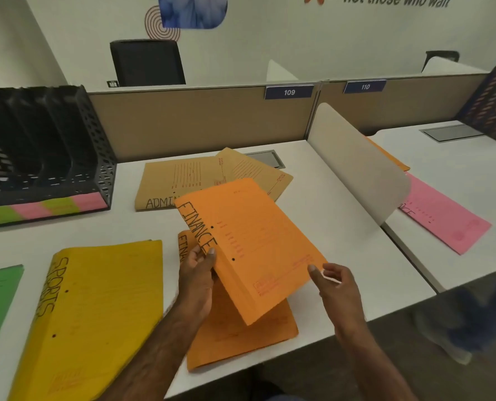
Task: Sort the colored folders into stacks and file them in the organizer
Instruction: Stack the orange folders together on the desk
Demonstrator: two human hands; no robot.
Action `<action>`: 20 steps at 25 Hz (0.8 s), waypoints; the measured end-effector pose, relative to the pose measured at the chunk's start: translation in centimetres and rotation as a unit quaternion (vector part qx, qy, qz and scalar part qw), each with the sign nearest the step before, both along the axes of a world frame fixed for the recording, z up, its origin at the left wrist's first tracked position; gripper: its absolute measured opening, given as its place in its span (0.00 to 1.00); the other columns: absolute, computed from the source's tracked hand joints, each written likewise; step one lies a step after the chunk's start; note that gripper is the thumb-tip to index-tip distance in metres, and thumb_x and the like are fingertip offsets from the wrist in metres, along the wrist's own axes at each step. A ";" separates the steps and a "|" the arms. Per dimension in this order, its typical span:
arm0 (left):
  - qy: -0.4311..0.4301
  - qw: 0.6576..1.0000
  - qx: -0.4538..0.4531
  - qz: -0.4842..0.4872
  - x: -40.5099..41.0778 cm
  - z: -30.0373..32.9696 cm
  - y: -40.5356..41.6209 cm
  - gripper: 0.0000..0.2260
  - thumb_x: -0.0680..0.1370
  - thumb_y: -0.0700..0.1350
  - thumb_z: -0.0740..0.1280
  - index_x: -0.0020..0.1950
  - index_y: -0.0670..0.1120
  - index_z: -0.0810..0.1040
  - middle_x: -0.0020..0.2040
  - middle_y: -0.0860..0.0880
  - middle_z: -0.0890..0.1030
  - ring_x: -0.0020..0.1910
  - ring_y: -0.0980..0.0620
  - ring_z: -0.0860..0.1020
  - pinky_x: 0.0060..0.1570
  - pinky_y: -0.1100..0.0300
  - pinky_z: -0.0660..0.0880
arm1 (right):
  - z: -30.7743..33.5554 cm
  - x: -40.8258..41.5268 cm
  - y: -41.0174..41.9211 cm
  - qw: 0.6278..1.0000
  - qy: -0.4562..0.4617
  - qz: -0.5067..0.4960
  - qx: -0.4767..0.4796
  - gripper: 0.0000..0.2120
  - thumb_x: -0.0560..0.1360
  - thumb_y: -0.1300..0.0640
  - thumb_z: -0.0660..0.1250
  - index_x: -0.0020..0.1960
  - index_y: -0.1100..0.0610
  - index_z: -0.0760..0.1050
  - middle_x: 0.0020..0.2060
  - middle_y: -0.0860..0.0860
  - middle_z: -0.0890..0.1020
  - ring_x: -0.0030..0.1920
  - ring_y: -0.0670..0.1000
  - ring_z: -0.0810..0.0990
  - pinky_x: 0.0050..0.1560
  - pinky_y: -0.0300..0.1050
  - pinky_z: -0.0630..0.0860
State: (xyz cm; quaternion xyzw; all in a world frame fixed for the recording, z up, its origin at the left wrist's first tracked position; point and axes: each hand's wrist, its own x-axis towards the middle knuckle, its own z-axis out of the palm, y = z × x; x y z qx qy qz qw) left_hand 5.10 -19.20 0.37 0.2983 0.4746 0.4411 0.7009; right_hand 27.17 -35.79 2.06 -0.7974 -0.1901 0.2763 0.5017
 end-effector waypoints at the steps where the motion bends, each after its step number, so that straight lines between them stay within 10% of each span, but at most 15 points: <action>1: 0.013 1.000 -0.003 0.004 -0.7 -0.1 -0.6 0.15 0.83 0.40 0.69 0.70 0.47 0.76 0.60 0.45 0.86 0.60 0.43 0.83 0.56 0.46 0.81 | 0.0 -0.1 -0.2 1.000 -0.028 0.011 -0.006 0.28 0.75 0.36 0.74 0.70 0.47 0.73 0.68 0.50 0.77 0.66 0.53 0.78 0.66 0.59 0.79; 15: 0.074 0.989 -0.126 -0.024 -5.1 -4.0 -1.8 0.08 0.86 0.48 0.65 0.58 0.50 0.84 0.49 0.44 0.89 0.49 0.40 0.88 0.46 0.41 0.85 | -3.7 -3.3 2.3 0.980 0.016 0.171 -0.103 0.38 0.78 0.34 0.70 0.81 0.50 0.64 0.76 0.53 0.74 0.65 0.54 0.78 0.62 0.54 0.76; 20: 0.277 0.960 -0.011 -0.042 -5.8 -5.3 -0.7 0.12 0.84 0.53 0.67 0.56 0.46 0.84 0.48 0.45 0.88 0.49 0.41 0.87 0.52 0.40 0.85 | -5.1 -3.2 3.5 0.975 -0.001 0.186 -0.120 0.36 0.78 0.35 0.70 0.79 0.49 0.66 0.74 0.52 0.76 0.61 0.50 0.76 0.61 0.52 0.75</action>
